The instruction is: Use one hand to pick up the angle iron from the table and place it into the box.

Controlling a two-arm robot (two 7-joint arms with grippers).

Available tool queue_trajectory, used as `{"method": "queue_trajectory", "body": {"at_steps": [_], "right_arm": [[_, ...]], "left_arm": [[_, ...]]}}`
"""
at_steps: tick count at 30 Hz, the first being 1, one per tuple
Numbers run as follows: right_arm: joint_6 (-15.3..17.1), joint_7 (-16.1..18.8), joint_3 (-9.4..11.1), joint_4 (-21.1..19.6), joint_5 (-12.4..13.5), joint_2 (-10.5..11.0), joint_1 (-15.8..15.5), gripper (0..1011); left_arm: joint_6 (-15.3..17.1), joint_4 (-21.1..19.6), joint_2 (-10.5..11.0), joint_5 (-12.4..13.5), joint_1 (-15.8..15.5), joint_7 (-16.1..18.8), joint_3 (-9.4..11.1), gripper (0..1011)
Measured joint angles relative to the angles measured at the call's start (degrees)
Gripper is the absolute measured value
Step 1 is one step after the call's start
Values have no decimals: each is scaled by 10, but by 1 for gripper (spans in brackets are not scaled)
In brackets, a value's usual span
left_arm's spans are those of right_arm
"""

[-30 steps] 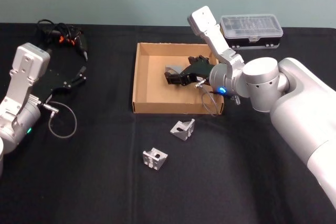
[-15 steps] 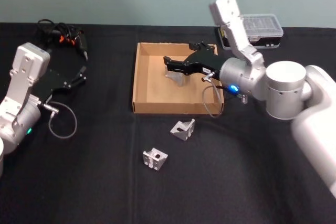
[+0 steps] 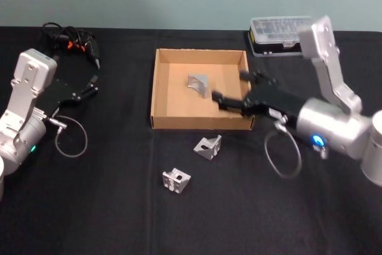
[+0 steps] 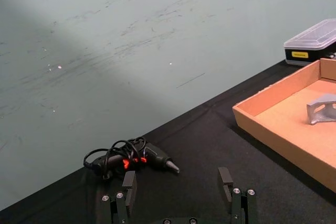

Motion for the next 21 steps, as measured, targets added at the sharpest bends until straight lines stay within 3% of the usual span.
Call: {"method": "queue_trajectory", "body": {"at_steps": [7,12,21], "right_arm": [[5,6,12,-76,19,60,-91,1003],[-12,9,8,-100,18,87,-126,1003],[-26,-26,-16,-107,-2,91,-144,1003]], "left_arm": [[0,0,0,0,0,0,0,1011],[0,0,0,0,0,0,0,1011],[0,0,0,0,0,0,0,1011]]}}
